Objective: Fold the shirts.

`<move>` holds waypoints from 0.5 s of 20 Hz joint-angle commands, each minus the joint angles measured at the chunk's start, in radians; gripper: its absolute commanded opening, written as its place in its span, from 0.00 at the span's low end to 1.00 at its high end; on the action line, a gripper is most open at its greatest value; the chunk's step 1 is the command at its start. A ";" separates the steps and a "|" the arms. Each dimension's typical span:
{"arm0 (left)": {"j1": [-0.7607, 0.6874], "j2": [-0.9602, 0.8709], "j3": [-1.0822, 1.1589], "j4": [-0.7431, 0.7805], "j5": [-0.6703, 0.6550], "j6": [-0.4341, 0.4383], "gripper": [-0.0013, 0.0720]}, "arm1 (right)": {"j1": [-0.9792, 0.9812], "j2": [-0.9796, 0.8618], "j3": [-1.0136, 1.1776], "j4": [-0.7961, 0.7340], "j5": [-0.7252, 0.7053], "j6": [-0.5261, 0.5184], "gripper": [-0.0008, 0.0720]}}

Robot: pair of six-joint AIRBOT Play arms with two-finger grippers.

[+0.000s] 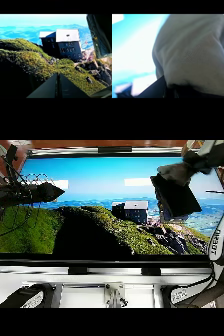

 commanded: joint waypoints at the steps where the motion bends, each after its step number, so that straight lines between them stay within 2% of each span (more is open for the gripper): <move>1: 0.000 0.007 0.000 -0.009 -0.004 0.010 0.07 | -0.036 0.033 -0.040 -0.175 -0.336 0.066 0.11; 4: 0.000 0.011 0.000 -0.010 -0.004 0.010 0.06 | -0.038 0.033 -0.051 -0.245 -0.424 0.066 0.11; 8: 0.000 0.010 0.000 -0.009 -0.003 0.010 0.07 | -0.035 0.032 -0.064 -0.245 -0.446 0.130 0.11; 10: 0.000 0.011 0.000 -0.009 -0.004 0.010 0.07 | -0.035 0.032 -0.113 -0.214 -0.407 0.154 0.11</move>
